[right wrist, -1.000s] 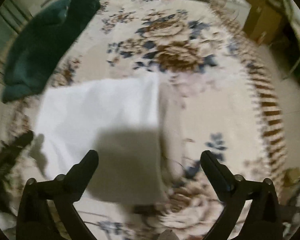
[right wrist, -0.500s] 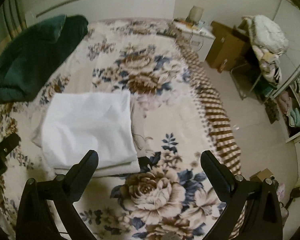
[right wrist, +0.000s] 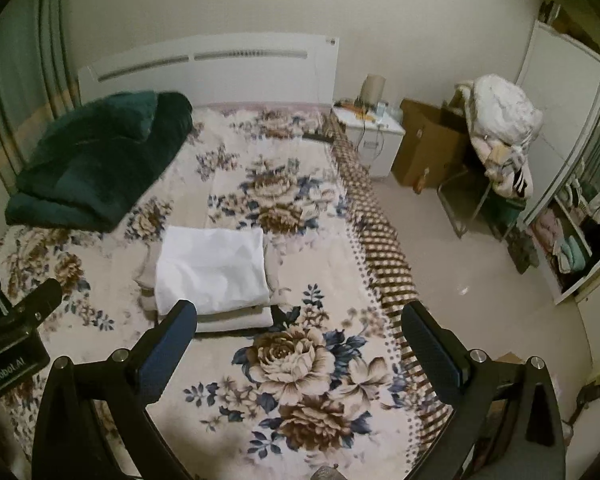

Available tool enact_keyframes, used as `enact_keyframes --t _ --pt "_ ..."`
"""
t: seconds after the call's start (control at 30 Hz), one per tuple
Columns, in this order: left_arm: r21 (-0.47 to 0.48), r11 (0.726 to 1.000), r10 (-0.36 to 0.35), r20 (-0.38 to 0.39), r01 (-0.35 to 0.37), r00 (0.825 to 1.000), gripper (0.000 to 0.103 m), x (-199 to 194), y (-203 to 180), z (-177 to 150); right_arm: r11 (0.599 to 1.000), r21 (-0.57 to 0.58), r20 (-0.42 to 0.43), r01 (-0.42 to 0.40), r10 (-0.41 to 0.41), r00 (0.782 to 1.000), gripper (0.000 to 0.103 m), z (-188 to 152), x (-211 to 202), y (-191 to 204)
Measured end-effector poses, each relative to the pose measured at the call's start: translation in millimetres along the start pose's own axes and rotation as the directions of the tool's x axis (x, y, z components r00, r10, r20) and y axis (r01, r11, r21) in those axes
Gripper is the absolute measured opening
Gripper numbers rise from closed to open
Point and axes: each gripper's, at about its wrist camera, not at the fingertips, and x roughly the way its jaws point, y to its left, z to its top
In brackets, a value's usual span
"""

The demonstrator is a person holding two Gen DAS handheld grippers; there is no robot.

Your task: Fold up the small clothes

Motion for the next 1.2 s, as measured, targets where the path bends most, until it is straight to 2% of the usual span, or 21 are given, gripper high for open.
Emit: enact_keyframes --t 0.23,0.5,0.83,1.2 --pt "-0.015 1.000 0.009 0.046 -0.009 0.999 0.103 -64.0 4.3 -7.1 0.999 0.021 0.083 -0.031 0.029 0.996 0.103 -10.6 -103.8 -15.1" --pt "-0.001 1.000 0.002 0.089 -0.002 0.996 0.103 -107.5 -1.5 -16.7 0.998 0.013 0.145 -0.057 0.055 0.988 0.103 -22.1 -180.5 -22.1" --pt "-0.013 1.000 0.013 0.131 -0.011 0.991 0.103 -139.4 0.4 -25.6 0.998 0.011 0.166 -0.067 0.065 0.984 0.103 -26.5 -214.3 -29.4" --pt "-0.036 0.999 0.026 0.138 -0.021 0.990 0.103 -150.2 8.8 -30.1 0.998 0.017 0.176 -0.062 0.058 0.983 0.103 -29.2 -236.2 -34.1"
